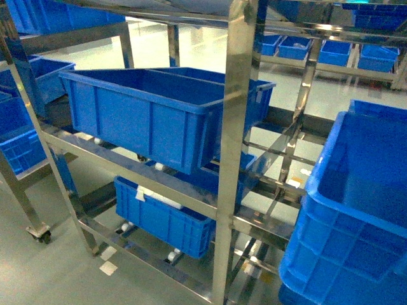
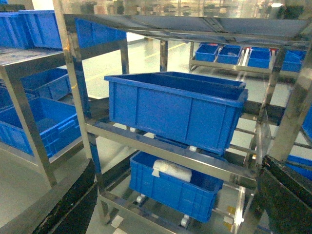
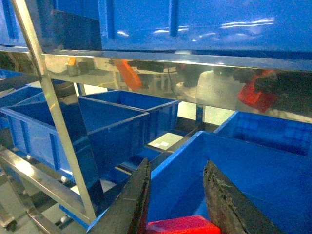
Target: Pick red block from blue box to shelf
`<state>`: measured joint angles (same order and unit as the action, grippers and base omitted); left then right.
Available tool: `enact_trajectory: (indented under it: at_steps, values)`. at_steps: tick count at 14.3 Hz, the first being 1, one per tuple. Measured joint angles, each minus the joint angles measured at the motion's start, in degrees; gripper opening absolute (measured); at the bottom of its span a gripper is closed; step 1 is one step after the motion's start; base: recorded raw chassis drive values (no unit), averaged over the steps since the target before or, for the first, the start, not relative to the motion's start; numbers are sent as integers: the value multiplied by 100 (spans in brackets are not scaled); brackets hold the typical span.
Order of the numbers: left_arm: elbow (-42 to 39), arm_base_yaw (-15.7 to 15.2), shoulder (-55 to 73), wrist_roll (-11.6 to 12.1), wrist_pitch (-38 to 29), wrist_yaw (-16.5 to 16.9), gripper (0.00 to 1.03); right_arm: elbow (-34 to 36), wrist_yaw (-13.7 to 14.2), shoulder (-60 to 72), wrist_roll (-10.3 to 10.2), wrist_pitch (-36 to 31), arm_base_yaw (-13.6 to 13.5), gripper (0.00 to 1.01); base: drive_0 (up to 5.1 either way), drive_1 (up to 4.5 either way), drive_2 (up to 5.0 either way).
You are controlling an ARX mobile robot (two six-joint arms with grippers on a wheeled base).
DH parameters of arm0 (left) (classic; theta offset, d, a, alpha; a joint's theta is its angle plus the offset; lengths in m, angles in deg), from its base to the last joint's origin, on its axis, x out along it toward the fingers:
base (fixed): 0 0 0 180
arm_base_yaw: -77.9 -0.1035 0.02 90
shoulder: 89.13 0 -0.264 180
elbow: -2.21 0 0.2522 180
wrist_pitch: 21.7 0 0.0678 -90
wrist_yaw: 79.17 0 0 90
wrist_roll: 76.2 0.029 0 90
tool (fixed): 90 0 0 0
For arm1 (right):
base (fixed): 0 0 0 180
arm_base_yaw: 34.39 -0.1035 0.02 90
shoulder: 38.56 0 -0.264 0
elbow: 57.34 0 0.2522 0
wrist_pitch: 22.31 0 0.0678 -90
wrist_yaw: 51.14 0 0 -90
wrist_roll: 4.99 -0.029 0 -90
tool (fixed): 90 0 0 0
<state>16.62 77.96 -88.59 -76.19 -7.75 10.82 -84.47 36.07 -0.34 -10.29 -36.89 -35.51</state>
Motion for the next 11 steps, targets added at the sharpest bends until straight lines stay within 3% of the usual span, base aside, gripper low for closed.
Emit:
enact_trajectory:
  at_steps: [2, 11]
  values:
    - [0, 0, 0, 0, 20, -26, 98, -2, -7, 2, 0, -24, 0, 27, -334, 504, -99]
    - [0, -15, 0, 0, 2, -4, 98, 0, -17, 28, 0, -17, 0, 27, -102, -102, -102]
